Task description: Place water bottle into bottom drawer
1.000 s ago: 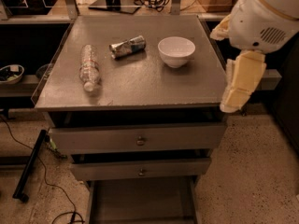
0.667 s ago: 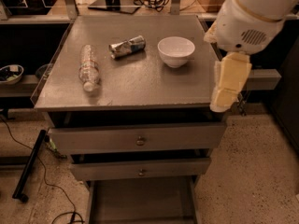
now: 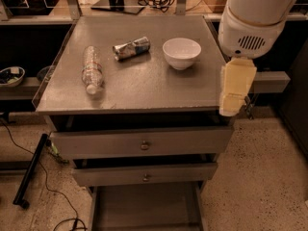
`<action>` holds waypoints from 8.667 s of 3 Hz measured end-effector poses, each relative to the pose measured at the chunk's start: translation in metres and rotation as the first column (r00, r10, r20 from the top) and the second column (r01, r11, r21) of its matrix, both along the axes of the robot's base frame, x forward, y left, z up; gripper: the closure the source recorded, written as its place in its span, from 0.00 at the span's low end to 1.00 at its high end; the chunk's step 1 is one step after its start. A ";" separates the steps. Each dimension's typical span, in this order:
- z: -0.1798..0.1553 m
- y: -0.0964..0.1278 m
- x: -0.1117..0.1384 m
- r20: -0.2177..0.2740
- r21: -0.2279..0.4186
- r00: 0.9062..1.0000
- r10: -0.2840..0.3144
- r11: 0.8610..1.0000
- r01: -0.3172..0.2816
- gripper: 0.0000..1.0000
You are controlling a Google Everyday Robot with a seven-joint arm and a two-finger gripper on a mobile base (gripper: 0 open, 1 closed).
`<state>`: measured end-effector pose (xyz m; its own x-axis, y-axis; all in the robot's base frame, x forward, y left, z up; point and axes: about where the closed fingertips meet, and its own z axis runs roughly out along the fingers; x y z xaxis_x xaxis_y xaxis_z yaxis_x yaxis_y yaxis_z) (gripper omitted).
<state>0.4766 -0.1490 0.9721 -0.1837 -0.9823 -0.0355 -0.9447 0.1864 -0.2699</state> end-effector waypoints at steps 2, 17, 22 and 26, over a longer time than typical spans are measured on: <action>0.008 0.017 0.003 0.032 0.071 0.996 0.085 0.994 -0.087 0.00; -0.003 0.284 0.206 0.289 0.368 0.679 0.675 0.577 -0.730 0.00; -0.018 0.324 0.222 0.408 0.513 0.607 0.682 0.379 -0.770 0.00; -0.028 0.337 0.227 0.386 0.331 0.561 0.732 0.458 -0.825 0.00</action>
Offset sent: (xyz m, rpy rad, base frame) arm -0.0006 0.0395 0.0175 0.1839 -0.0307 0.2311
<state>0.7037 0.1879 0.9439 0.7049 -0.5666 -0.4267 -0.7018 -0.4703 -0.5351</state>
